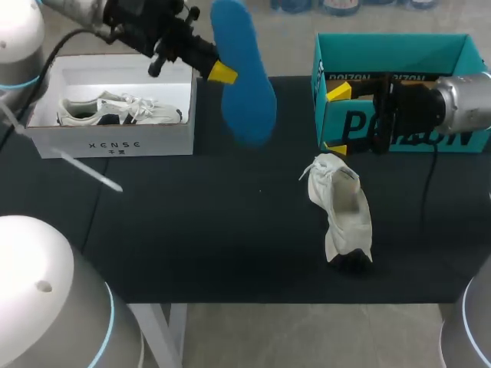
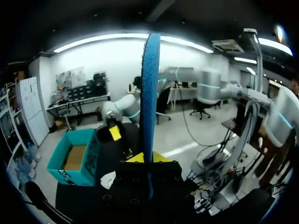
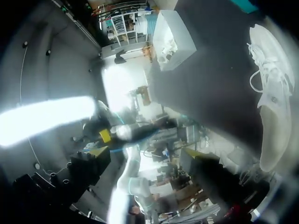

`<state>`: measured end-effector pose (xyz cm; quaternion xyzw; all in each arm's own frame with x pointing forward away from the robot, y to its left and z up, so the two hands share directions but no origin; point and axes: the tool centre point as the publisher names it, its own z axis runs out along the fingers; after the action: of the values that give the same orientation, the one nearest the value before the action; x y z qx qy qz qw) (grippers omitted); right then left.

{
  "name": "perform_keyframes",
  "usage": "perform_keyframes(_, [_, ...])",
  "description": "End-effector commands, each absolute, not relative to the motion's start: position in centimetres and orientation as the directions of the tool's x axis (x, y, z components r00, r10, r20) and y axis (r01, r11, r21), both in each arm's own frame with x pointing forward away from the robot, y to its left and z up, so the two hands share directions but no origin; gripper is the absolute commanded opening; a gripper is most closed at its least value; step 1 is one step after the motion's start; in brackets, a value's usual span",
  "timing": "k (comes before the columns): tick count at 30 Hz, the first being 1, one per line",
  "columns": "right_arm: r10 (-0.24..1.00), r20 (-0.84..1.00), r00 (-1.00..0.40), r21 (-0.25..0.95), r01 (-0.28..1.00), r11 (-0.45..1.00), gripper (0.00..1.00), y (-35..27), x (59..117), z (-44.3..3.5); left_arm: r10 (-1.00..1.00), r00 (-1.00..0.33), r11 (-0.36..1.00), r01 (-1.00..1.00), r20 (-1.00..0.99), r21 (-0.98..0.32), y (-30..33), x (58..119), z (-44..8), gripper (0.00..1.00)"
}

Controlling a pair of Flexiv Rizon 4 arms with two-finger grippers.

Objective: Take the shoe out of the shoebox, open the shoe tongue, remove and reinsert the insole, then place the shoe into the shoebox

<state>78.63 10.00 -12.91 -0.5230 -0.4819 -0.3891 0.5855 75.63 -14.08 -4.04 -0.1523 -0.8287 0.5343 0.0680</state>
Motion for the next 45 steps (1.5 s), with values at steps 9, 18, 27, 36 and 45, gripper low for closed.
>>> perform_keyframes(9, [0.05, 0.971, 0.232, -0.237, 0.96, 0.151, 1.0, 10.0, 78.6, -12.9, 0.13, -0.927, 0.346, 0.375, -0.352, -0.86, -13.5, 71.3, -7.7, 0.0])
perform_keyframes(18, [0.05, 0.971, 0.232, -0.237, 0.96, 0.151, 1.0, 10.0, 78.6, -12.9, 0.13, -0.927, 0.346, 0.375, -0.352, -0.86, -13.5, 71.3, -7.7, 0.0])
perform_keyframes(27, [0.05, 0.971, 0.232, -0.237, 0.96, 0.151, 1.0, 10.0, 78.6, -12.9, 0.13, -0.927, 0.346, 0.375, -0.352, -0.86, -13.5, 71.3, -7.7, 0.0])
perform_keyframes(36, [0.05, 0.971, 0.232, -0.237, 0.96, 0.151, 1.0, 10.0, 78.6, -12.9, 0.174, -0.717, 0.282, 0.693, -0.675, -0.663, -15.9, 70.5, -4.6, 0.0])
perform_keyframes(45, [0.05, 0.971, 0.232, -0.237, 0.96, 0.151, 1.0, 10.0, 78.6, -12.9, 0.214, -0.398, 0.29, 0.898, -0.892, -0.331, -15.9, 69.1, -6.8, 0.0])
